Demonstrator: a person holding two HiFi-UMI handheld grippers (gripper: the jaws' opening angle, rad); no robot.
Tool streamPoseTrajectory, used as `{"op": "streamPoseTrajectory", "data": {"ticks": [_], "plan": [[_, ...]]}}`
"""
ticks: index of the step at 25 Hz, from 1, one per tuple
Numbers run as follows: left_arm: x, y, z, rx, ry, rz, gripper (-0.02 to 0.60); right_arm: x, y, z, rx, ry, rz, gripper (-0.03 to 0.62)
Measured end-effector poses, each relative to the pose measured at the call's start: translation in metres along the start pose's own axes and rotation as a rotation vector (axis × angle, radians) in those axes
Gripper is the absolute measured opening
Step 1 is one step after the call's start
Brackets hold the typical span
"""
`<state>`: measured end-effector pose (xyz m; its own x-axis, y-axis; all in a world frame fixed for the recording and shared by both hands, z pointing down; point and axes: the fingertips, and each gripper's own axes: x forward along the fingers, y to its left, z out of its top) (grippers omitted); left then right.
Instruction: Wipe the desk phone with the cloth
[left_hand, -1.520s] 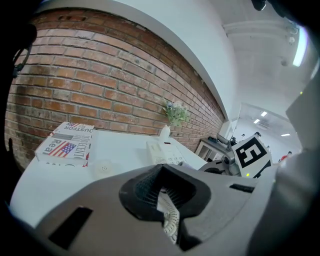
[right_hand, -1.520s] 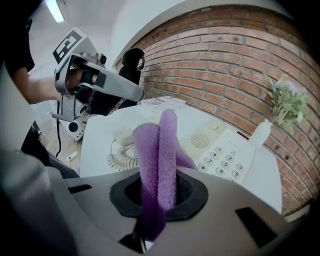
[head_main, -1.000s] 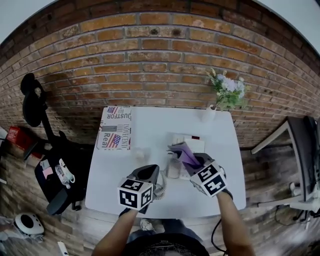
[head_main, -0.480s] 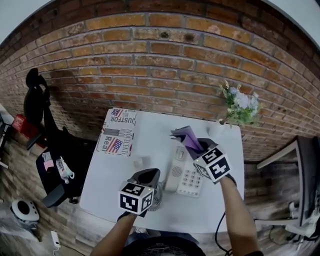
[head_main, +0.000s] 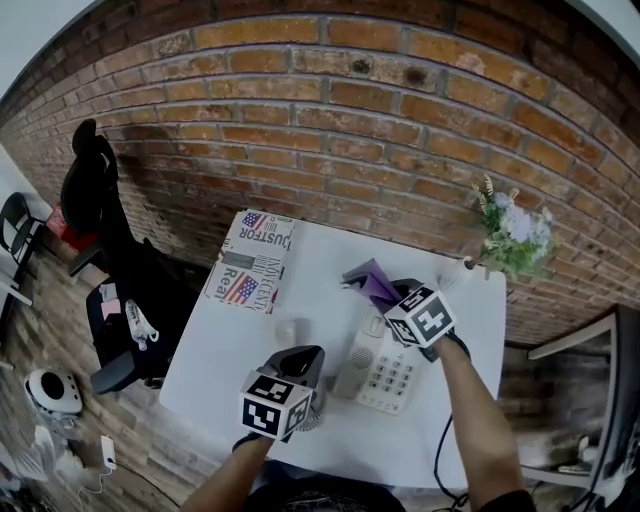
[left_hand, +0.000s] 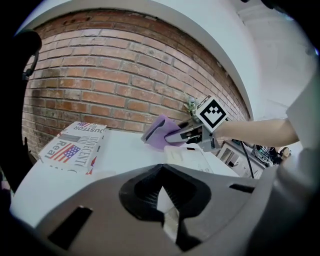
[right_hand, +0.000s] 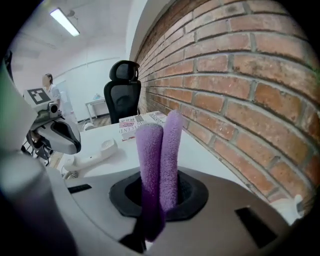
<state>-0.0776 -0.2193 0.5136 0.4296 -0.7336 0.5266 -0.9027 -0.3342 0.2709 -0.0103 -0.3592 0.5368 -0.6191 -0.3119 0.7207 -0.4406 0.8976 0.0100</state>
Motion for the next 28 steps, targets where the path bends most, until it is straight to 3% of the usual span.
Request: {"op": "streamPoseTrajectory", "data": {"ticks": [9,28], "plan": [[0.008,-0.003,-0.005,-0.014,0.003,0.008,0.005,0.005,0.006,-0.013,0.074,0.027,0.124,0.046],[0.037,-0.047,-0.002,0.034,0.022,-0.081,0.005,-0.057,-0.031,-0.079,0.187,0.033,0.029,0.046]]}}
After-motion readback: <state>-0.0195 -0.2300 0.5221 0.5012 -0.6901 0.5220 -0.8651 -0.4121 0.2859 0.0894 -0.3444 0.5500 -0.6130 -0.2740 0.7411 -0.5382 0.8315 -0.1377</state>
